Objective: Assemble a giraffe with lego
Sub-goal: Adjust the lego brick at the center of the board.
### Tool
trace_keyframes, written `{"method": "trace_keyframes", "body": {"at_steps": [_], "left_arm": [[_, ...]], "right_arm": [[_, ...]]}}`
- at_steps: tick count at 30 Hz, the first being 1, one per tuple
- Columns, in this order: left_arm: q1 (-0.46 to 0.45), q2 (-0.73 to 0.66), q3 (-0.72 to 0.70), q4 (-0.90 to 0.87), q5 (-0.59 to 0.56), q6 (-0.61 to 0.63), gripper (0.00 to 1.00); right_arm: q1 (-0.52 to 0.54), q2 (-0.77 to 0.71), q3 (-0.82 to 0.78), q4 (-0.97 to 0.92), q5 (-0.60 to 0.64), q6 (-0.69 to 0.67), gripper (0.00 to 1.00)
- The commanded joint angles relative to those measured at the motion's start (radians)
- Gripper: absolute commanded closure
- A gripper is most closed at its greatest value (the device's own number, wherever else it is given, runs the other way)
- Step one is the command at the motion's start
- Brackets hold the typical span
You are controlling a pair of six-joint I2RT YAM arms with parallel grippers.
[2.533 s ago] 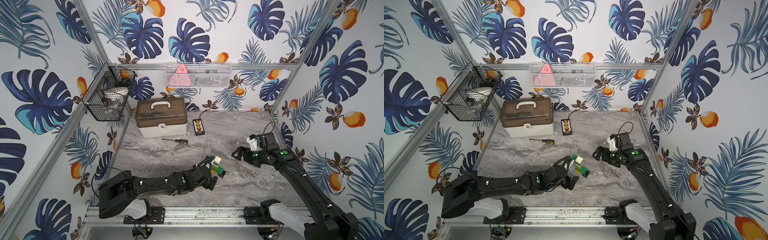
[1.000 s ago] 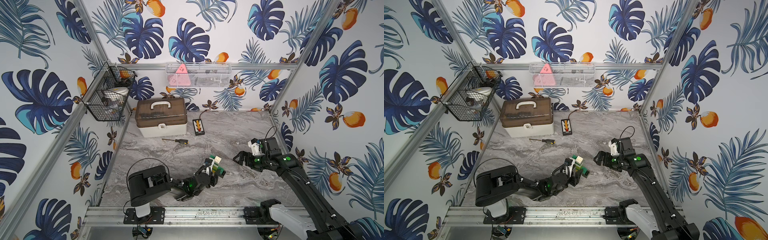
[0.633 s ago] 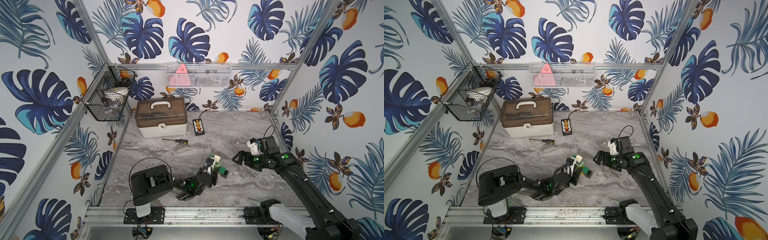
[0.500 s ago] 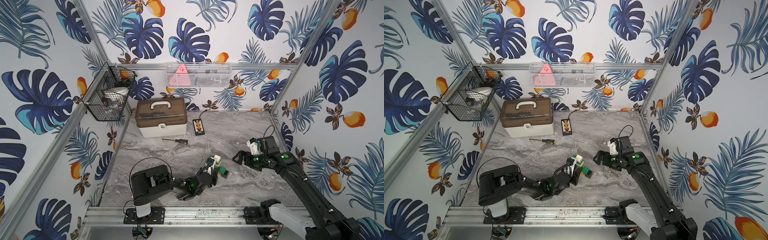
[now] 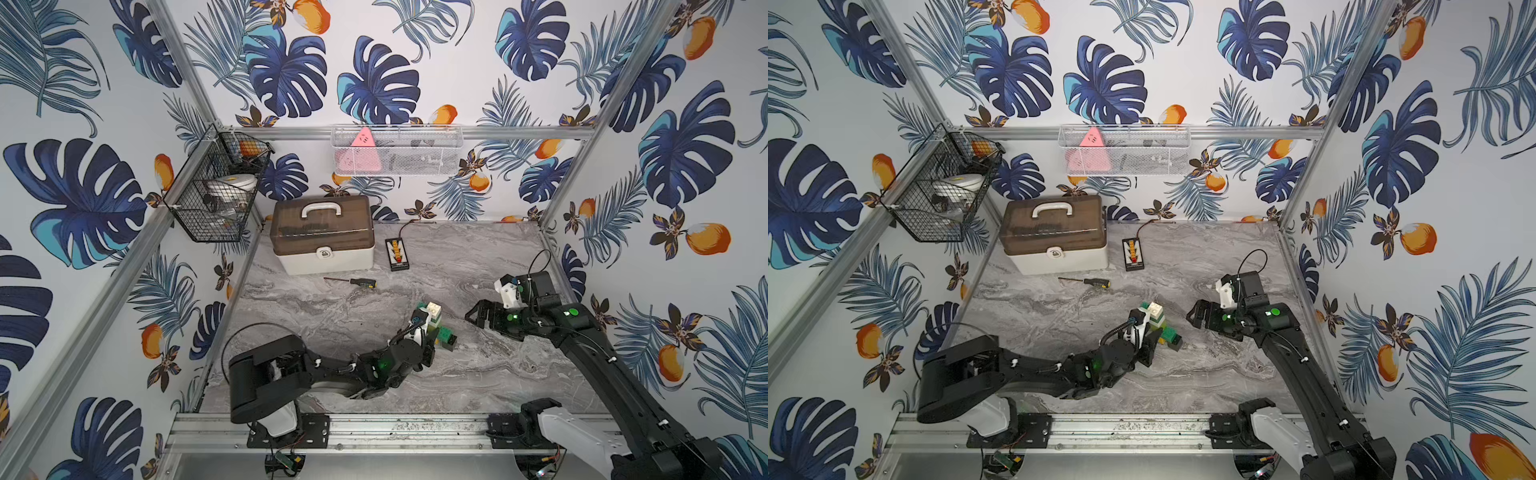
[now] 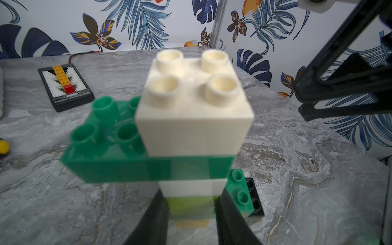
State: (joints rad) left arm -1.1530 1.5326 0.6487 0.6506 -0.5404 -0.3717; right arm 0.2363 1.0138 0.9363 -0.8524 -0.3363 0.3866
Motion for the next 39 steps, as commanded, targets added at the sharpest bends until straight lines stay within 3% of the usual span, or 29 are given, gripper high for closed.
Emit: {"method": "trace_keyframes", "body": {"at_steps": [1, 5, 9, 14, 19, 25, 39], "left_arm": [[-0.008, -0.122, 0.089, -0.404, -0.047, -0.048, 0.7], [-0.008, -0.208, 0.326, -0.952, -0.042, -0.133, 0.7], [0.004, -0.132, 0.673, -1.493, 0.023, -0.2, 0.7], [0.041, -0.014, 0.966, -1.847, 0.19, -0.242, 0.7], [0.101, 0.094, 1.097, -1.968, 0.353, -0.226, 0.71], [0.239, 0.175, 1.046, -1.927, 0.566, -0.163, 0.71], [0.311, 0.434, 1.05, -1.991, 0.644, 0.001, 0.7]], "right_arm": [[0.0, 0.005, 0.067, -0.038, 0.056, 0.032, 0.0], [0.0, 0.035, 0.192, -0.104, 0.119, 0.025, 0.0], [0.0, 0.046, 0.304, -0.12, 0.171, 0.006, 0.0], [0.0, 0.034, 0.341, -0.113, 0.226, -0.006, 0.0], [0.0, 0.024, 0.332, -0.086, 0.256, -0.008, 0.0], [0.0, 0.068, 0.369, -0.078, 0.275, -0.061, 0.0], [0.0, 0.107, 0.349, -0.026, 0.322, -0.141, 0.0]]}}
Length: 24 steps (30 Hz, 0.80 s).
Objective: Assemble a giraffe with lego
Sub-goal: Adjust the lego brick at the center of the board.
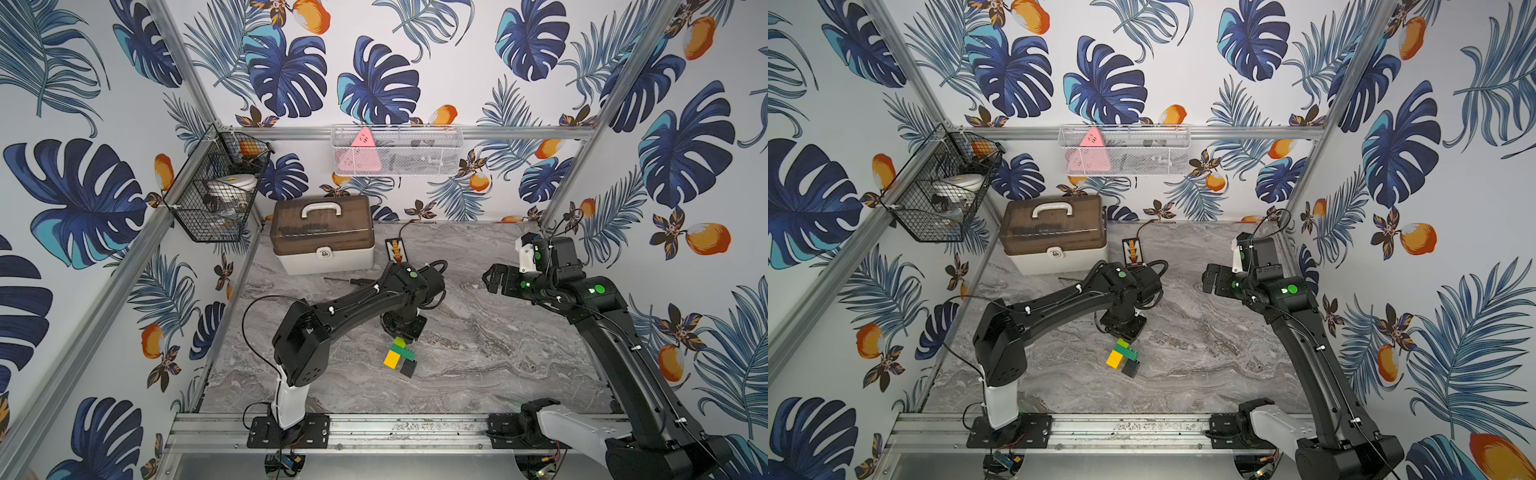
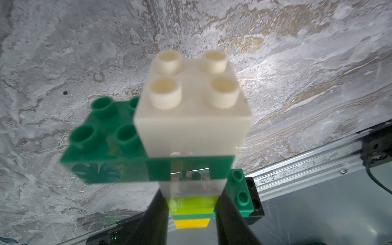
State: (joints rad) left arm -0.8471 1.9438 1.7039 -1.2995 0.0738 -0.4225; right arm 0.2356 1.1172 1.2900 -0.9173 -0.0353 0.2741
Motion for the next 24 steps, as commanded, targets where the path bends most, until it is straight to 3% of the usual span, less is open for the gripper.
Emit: {"method": "trace_keyframes", "body": {"at_steps": [1, 15, 24], "left_arm": [[0.005, 0.034, -0.006, -0.043, 0.034, 0.058, 0.7], [0.004, 0.18, -0.007, -0.031, 0.042, 0.114, 0.69], [0.005, 0.202, -0.019, -0.017, 0.02, 0.108, 0.67]], "right_arm": [[0.001, 0.005, -0.007, 0.041, 0.024, -0.034, 0.0], [0.001, -0.012, -0.023, 0.056, 0.089, -0.087, 0.0], [0.002, -0.017, -0.027, 0.053, 0.106, -0.098, 0.0]]}}
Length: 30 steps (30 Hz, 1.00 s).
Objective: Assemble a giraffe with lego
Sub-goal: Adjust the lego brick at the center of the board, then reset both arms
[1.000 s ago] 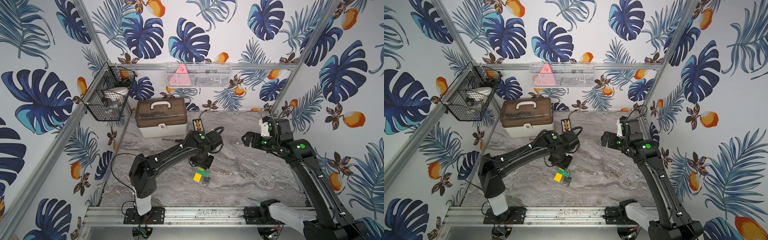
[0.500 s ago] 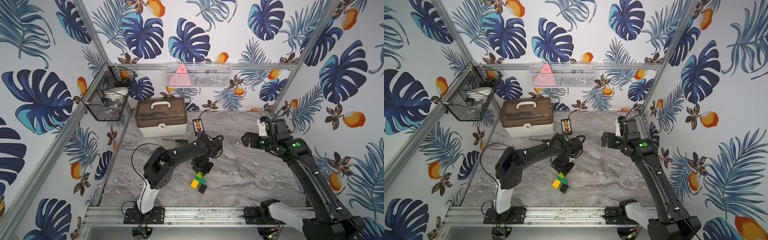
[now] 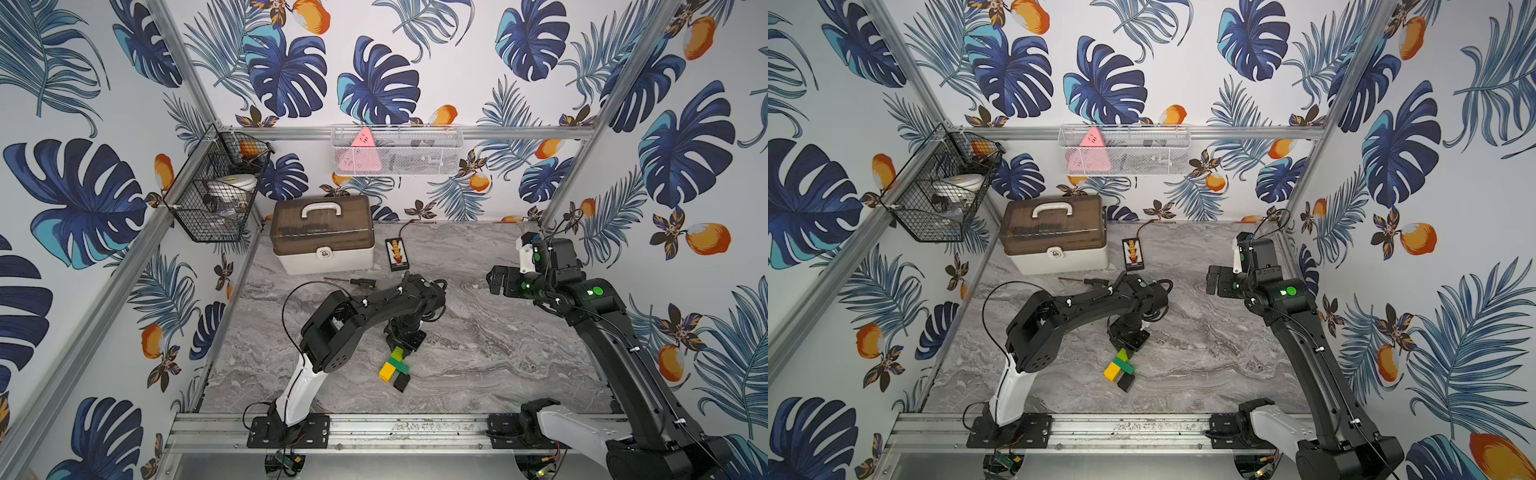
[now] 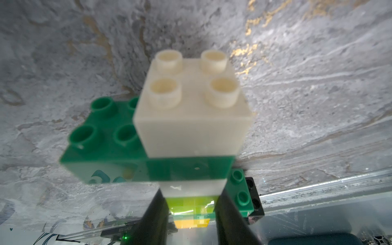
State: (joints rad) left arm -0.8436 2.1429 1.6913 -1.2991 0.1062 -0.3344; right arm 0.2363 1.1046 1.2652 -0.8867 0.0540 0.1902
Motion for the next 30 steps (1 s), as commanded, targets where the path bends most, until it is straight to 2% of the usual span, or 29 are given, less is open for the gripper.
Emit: {"method": "trace_keyframes", "body": {"at_steps": [1, 6, 9, 15, 18, 21, 25, 27, 29, 30], "left_arm": [[0.001, 0.002, -0.01, -0.016, -0.013, 0.019, 0.65], [0.001, -0.002, -0.017, -0.007, -0.015, 0.011, 0.35], [0.0, -0.025, -0.004, -0.015, -0.028, 0.002, 0.22], [0.001, -0.133, 0.041, -0.073, -0.068, -0.052, 0.16], [0.01, -0.228, 0.033, -0.075, -0.141, -0.097, 0.08], [0.055, -0.319, -0.017, 0.018, -0.169, -0.14, 0.02], [0.159, -0.413, -0.084, 0.253, -0.078, -0.198, 0.01], [0.19, -0.462, -0.134, 0.395, -0.14, -0.212, 0.01], [0.214, -0.514, -0.186, 0.489, -0.334, -0.225, 0.01], [0.227, -0.524, -0.192, 0.499, -0.477, -0.23, 0.01]], "right_arm": [[0.001, -0.004, -0.001, 0.022, 0.018, -0.015, 0.0], [0.001, -0.008, 0.002, 0.02, 0.025, -0.017, 0.0], [0.001, -0.011, 0.003, 0.016, 0.028, -0.017, 0.0], [0.0, -0.015, 0.002, 0.012, 0.017, -0.008, 0.0], [0.0, -0.015, -0.006, 0.015, -0.005, -0.006, 0.0], [0.0, -0.006, -0.016, 0.029, -0.06, -0.012, 0.0], [-0.001, 0.01, -0.047, 0.081, -0.048, -0.02, 0.0], [-0.002, 0.03, -0.067, 0.122, -0.038, -0.022, 0.0], [-0.006, 0.059, -0.087, 0.188, -0.074, -0.023, 0.0], [-0.011, 0.066, -0.094, 0.23, -0.086, -0.013, 0.0]]}}
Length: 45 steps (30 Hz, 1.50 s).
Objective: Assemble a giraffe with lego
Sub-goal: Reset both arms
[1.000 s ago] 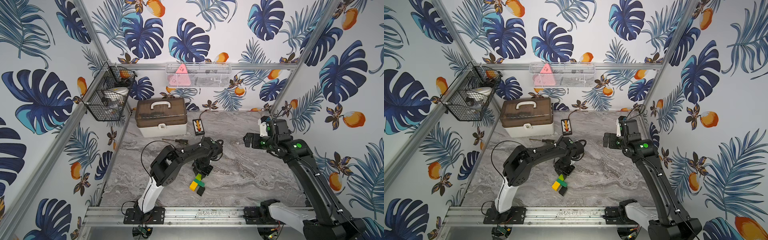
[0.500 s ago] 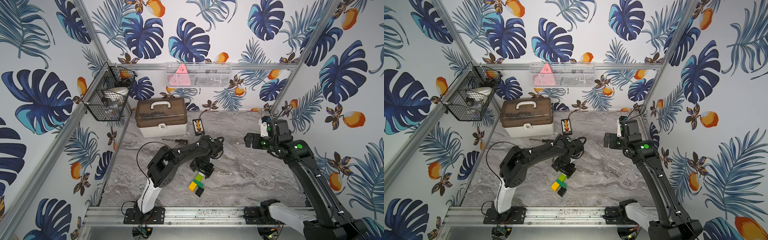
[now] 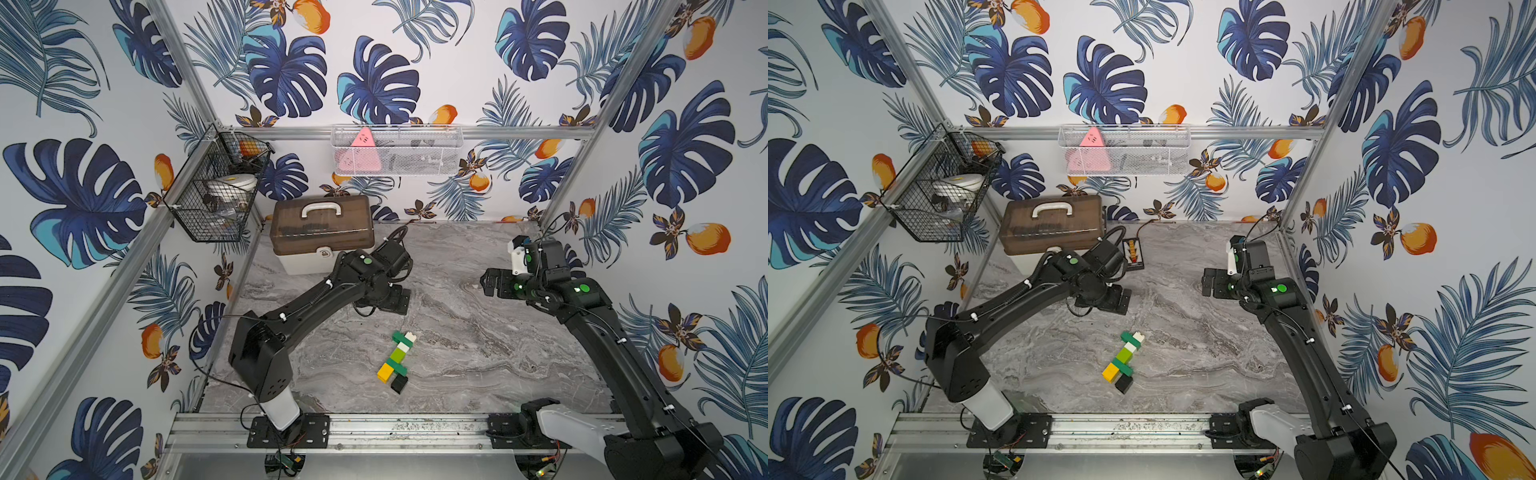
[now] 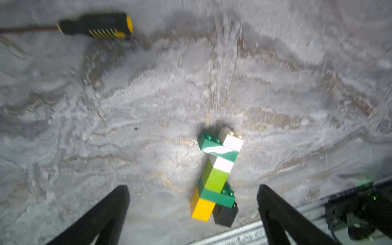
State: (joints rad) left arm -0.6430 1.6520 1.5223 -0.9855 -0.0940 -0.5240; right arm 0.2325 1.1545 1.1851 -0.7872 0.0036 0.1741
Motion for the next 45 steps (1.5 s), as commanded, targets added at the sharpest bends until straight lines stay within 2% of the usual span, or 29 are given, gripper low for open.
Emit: {"method": "trace_keyframes", "body": {"at_steps": [1, 2, 4, 7, 8, 10, 11, 12, 15, 18, 19, 22, 24, 27, 29, 31, 32, 37, 40, 42, 43, 45], "left_arm": [[0.042, -0.035, -0.023, 0.195, -0.373, -0.031, 0.01], [0.074, -0.027, -0.021, 0.223, -0.429, 0.003, 0.01], [0.151, -0.012, -0.04, 0.306, -0.424, 0.062, 0.01], [0.294, -0.092, -0.264, 0.627, -0.268, 0.087, 0.01], [0.347, -0.135, -0.387, 0.76, -0.193, 0.088, 0.01], [0.404, -0.204, -0.588, 1.031, -0.129, 0.118, 0.01], [0.423, -0.23, -0.675, 1.13, -0.121, 0.144, 0.01], [0.436, -0.249, -0.718, 1.171, -0.117, 0.167, 0.01], [0.448, -0.258, -0.752, 1.141, -0.178, 0.255, 0.01], [0.463, -0.255, -0.83, 1.214, -0.225, 0.333, 0.01], [0.469, -0.247, -0.856, 1.249, -0.241, 0.346, 0.01], [0.484, -0.234, -0.952, 1.434, -0.273, 0.366, 0.01], [0.513, -0.218, -0.948, 1.417, -0.227, 0.355, 0.01], [0.52, -0.21, -0.965, 1.436, -0.187, 0.374, 0.01], [0.506, -0.215, -1.024, 1.524, -0.243, 0.391, 0.01], [0.503, -0.199, -1.06, 1.601, -0.266, 0.413, 0.01], [0.505, -0.169, -1.069, 1.651, -0.279, 0.418, 0.01], [0.512, -0.126, -1.018, 1.596, -0.234, 0.458, 0.01], [0.543, -0.101, -1.018, 1.655, -0.22, 0.472, 0.01], [0.565, -0.049, -1.065, 1.801, -0.218, 0.457, 0.01], [0.563, -0.051, -1.051, 1.759, -0.218, 0.46, 0.01], [0.562, -0.058, -1.066, 1.782, -0.215, 0.46, 0.01]], "right_arm": [[-0.01, 0.016, -0.024, 0.169, -0.045, 0.012, 0.0], [-0.012, 0.017, -0.041, 0.219, -0.054, 0.016, 0.0], [-0.018, 0.042, -0.088, 0.3, -0.043, 0.019, 0.0], [-0.044, 0.125, -0.17, 0.411, 0.052, 0.083, 0.0], [-0.061, 0.144, -0.207, 0.462, 0.013, 0.068, 0.0], [-0.105, 0.153, -0.314, 0.647, -0.191, -0.015, 0.0], [-0.119, 0.146, -0.376, 0.74, -0.245, -0.058, 0.0], [-0.121, 0.14, -0.42, 0.8, -0.241, -0.094, 0.0], [-0.127, 0.16, -0.516, 0.961, -0.2, -0.187, 0.0], [-0.143, 0.214, -0.541, 1.046, -0.165, -0.242, 0.0], [-0.154, 0.219, -0.584, 1.145, -0.166, -0.251, 0.0], [-0.196, 0.281, -0.697, 1.446, -0.149, -0.214, 0.0], [-0.232, 0.323, -0.65, 1.362, -0.213, -0.201, 0.0], [-0.233, 0.382, -0.742, 1.545, -0.211, -0.193, 0.0], [-0.232, 0.436, -0.779, 1.666, -0.208, -0.197, 0.0], [-0.233, 0.485, -0.748, 1.653, -0.215, -0.203, 0.0], [-0.223, 0.499, -0.755, 1.689, -0.181, -0.203, 0.0], [-0.218, 0.503, -0.759, 1.692, -0.1, -0.176, 0.0], [-0.206, 0.502, -0.752, 1.68, -0.074, -0.179, 0.0], [-0.206, 0.504, -0.757, 1.693, -0.072, -0.18, 0.0], [-0.206, 0.501, -0.757, 1.688, -0.073, -0.18, 0.0], [-0.206, 0.501, -0.759, 1.692, -0.075, -0.18, 0.0]]}}
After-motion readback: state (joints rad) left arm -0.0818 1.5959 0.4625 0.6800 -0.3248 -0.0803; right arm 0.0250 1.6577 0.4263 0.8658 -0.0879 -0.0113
